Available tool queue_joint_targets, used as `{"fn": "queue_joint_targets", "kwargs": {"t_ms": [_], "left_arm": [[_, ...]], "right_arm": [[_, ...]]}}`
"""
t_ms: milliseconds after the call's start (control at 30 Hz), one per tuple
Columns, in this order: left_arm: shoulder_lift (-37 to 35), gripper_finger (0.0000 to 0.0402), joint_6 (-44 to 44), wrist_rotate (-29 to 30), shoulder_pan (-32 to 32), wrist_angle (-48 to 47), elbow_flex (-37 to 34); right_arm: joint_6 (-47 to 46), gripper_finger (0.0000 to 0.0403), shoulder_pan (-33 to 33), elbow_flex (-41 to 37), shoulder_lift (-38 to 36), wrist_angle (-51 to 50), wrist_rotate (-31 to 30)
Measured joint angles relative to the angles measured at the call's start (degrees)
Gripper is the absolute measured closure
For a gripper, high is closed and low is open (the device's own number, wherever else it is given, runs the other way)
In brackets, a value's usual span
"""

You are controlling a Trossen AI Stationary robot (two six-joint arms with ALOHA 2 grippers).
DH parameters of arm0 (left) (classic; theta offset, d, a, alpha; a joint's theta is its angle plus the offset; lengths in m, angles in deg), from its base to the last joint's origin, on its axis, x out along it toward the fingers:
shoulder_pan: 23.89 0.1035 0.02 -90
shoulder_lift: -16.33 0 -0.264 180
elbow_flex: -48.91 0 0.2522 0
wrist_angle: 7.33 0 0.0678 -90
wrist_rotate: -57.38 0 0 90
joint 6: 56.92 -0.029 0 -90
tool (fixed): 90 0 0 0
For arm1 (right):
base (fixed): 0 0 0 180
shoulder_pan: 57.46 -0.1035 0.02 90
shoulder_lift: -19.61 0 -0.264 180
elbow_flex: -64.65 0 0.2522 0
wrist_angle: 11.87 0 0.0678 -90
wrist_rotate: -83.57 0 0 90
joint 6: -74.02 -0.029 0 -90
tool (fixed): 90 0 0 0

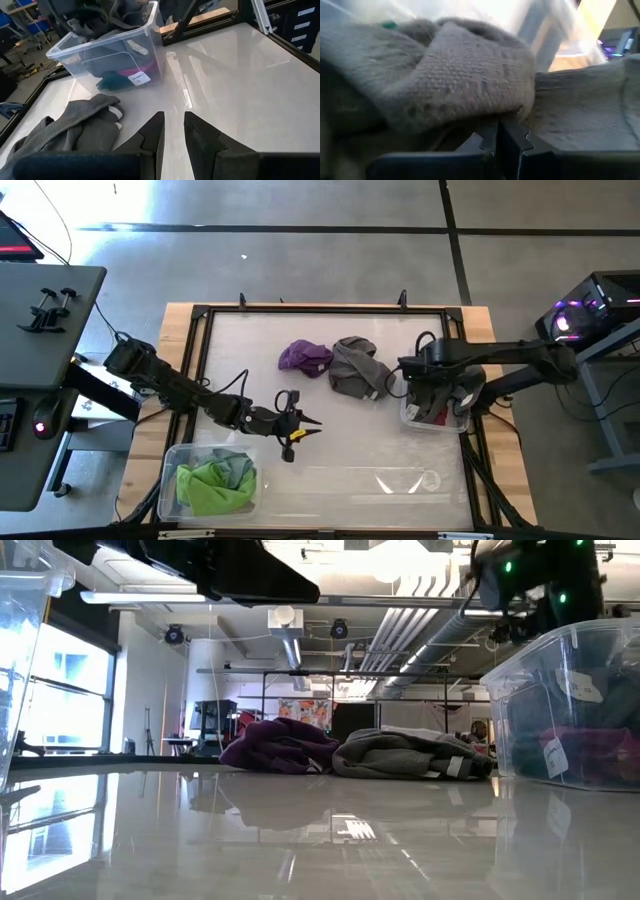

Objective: Sort microfiber towel by color & place in baskets
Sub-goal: Put the bottom gray microfiber towel into the top transparent bin

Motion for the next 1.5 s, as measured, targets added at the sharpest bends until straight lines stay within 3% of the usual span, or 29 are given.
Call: {"fn": "queue_joint_targets", "kwargs": {"t_ms": [333,467,633,833,1067,1267,1500], "left_arm": [[0.0,0.0342,0.0,0.0,0.0,0.0,0.0],[0.0,0.0342,-0.6,0.0,0.0,0.1,0.0],[0.0,0.0342,-1.1,0.0,0.0,1.1,0.0],[0.0,0.0342,-0.9,0.0,-0.1,1.4,0.0],[-0.1,0.0342,0.0,-1.3,-0.2,1.7,0.0],[-0.1,0.0342,0.0,-1.4,-0.2,2.3,0.0],[-0.1,0.0342,0.0,-1.4,-0.1,2.7,0.0]], "right_arm": [[12.2,0.0402,0.5,-5.5,3.9,16.9,7.5],[11.2,0.0402,-1.0,-1.9,3.5,12.9,6.8],[7.4,0.0402,-4.8,8.6,3.5,2.0,5.4],[0.0,0.0402,-6.7,16.2,0.3,-0.4,-5.6],[1.6,0.0402,0.6,12.2,-1.2,-0.7,-11.9],[3.9,0.0402,5.6,7.0,-0.6,-0.5,-8.4],[3.7,0.0402,6.1,-0.5,-0.6,0.2,-5.7]]}}
